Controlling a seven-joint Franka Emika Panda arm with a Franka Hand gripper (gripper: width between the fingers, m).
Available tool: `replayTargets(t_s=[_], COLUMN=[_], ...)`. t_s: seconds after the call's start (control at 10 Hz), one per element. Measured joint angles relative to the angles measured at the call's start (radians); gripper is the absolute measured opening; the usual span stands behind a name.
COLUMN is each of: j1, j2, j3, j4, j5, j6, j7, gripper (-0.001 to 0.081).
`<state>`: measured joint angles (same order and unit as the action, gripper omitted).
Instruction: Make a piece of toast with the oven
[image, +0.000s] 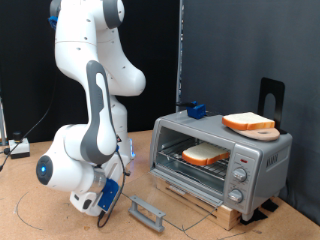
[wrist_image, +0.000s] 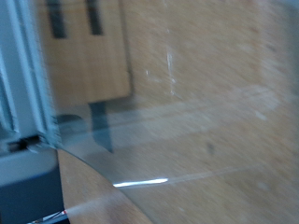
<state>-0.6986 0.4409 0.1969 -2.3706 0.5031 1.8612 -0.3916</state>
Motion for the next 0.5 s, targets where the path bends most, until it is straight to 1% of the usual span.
replayTargets(t_s=[0.1,0.3,0.5], j1=[0.000,-0.006,-0.031], j2=[-0.013,-0.053,-0.101], j3=[0.008,0.012,0.011], j4=[-0.006,-0.011,-0.010], j5=[0.016,0.035,0.056], j6=[-0.018,-0.085,-0.177], j7=[-0.010,-0.020,-0.038], gripper=[0.0807,0.0807,0.0807])
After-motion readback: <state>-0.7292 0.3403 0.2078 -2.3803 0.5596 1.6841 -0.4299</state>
